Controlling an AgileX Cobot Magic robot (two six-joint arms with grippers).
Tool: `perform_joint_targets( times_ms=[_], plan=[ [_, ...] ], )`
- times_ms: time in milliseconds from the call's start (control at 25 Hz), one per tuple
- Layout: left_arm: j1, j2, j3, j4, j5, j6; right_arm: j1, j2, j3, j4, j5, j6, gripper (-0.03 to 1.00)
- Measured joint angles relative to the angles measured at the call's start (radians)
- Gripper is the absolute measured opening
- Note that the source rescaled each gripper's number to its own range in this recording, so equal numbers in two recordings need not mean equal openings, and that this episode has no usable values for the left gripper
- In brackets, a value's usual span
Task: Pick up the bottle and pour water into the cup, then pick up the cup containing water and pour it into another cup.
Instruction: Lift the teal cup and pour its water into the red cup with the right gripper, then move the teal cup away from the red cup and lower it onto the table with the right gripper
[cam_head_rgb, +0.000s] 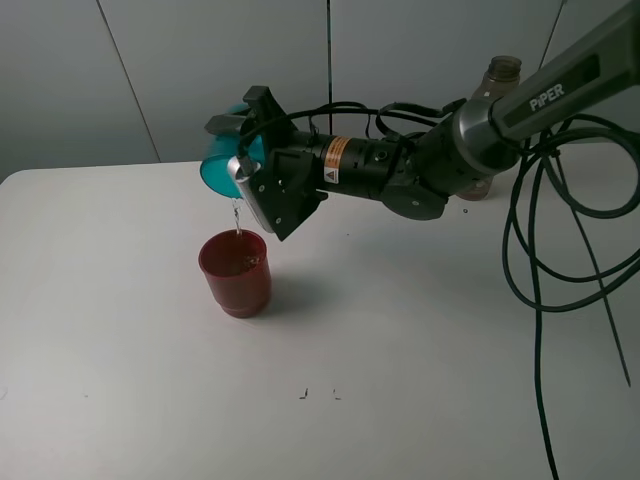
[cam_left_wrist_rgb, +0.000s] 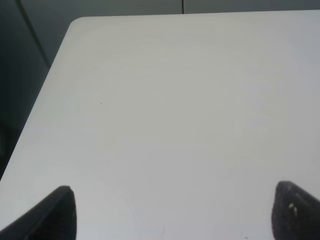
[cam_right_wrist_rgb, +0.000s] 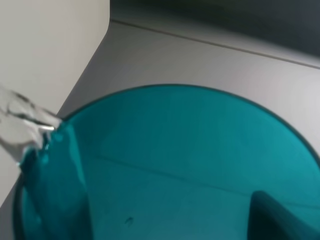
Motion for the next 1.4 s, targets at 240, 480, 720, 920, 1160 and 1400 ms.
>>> perform_joint_targets(
  times_ms=[240, 480, 720, 920, 1160, 1400],
  plan=[
    [0.000, 0.000, 0.000, 0.000, 0.000, 0.000, 0.000, 0.000, 0.000, -0.014, -0.027, -0.025, 0.08],
    [0.000, 0.000, 0.000, 0.000, 0.000, 0.000, 0.000, 0.000, 0.000, -0.030, -0.041, -0.030, 0.08],
    [0.000, 0.000, 0.000, 0.000, 0.000, 0.000, 0.000, 0.000, 0.000, -0.030, -0.046, -0.030, 0.08],
    [0.000, 0.000, 0.000, 0.000, 0.000, 0.000, 0.000, 0.000, 0.000, -0.030, -0.048, 0.016, 0.08],
    [0.000, 0.000, 0.000, 0.000, 0.000, 0.000, 0.000, 0.000, 0.000, -0.031, -0.046, 0.415, 0.08],
    [0.000, 0.000, 0.000, 0.000, 0.000, 0.000, 0.000, -0.032, 0.000, -0.029, 0.104, 0.971, 0.08]
  ],
)
